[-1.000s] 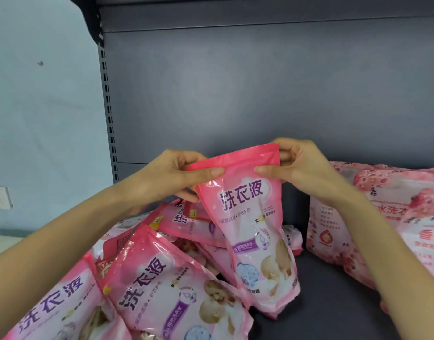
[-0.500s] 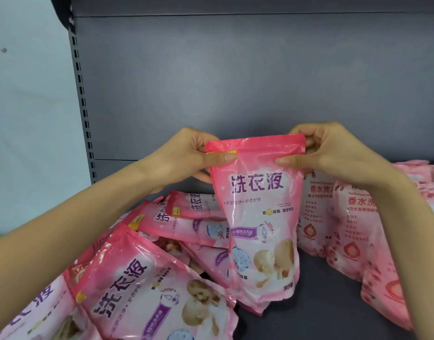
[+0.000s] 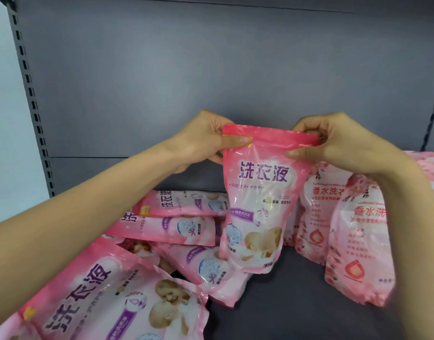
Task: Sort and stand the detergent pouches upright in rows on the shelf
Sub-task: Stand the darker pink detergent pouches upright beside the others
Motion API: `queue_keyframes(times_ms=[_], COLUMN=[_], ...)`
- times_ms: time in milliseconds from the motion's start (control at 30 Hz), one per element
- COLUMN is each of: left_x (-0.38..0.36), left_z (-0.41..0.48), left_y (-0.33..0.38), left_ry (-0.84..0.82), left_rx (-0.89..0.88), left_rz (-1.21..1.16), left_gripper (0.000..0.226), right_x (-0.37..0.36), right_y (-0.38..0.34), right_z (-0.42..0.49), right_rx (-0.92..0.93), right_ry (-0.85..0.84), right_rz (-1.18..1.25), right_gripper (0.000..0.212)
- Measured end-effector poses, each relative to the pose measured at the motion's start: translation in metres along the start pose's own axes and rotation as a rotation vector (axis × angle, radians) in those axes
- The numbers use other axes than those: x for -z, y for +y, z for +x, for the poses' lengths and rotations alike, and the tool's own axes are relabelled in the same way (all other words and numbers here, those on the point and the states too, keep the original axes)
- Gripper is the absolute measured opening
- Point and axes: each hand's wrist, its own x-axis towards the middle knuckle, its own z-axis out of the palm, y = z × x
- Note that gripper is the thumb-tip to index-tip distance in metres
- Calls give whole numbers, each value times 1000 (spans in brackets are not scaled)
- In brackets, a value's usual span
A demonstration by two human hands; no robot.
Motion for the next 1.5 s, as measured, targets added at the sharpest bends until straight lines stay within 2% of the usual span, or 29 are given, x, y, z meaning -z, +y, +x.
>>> queue_keyframes(times_ms=[200, 633, 733, 833, 933, 1133, 1500], left_x=[-14, -9, -11, -20, -31, -60, -71], left_z=[13, 23, 28, 33, 38, 36, 48], left_y=[-6, -14, -12, -12, -21, -50, -52], left_ry=[14, 66, 69, 59, 34, -89, -47], left_rx=[8, -14, -38, -34, -3, 54, 60], left_rz=[-45, -75, -78, -100, -108, -97, -136], left_gripper=[14, 18, 8, 6, 9, 8, 4], right_x=[5, 10, 13, 18, 23, 18, 16], right_y=[7, -5, -9, -9, -5, 7, 10], right_z=[4, 6, 2, -1, -2, 0, 5], right_rx=[-52, -41, -47, -83, -143, -305, -317], right_ry=[-31, -26, 4, 12, -28, -229, -187], right_rz=[-136, -172, -187, -227, -254, -306, -383], right_gripper=[11, 13, 15, 15, 14, 11, 10])
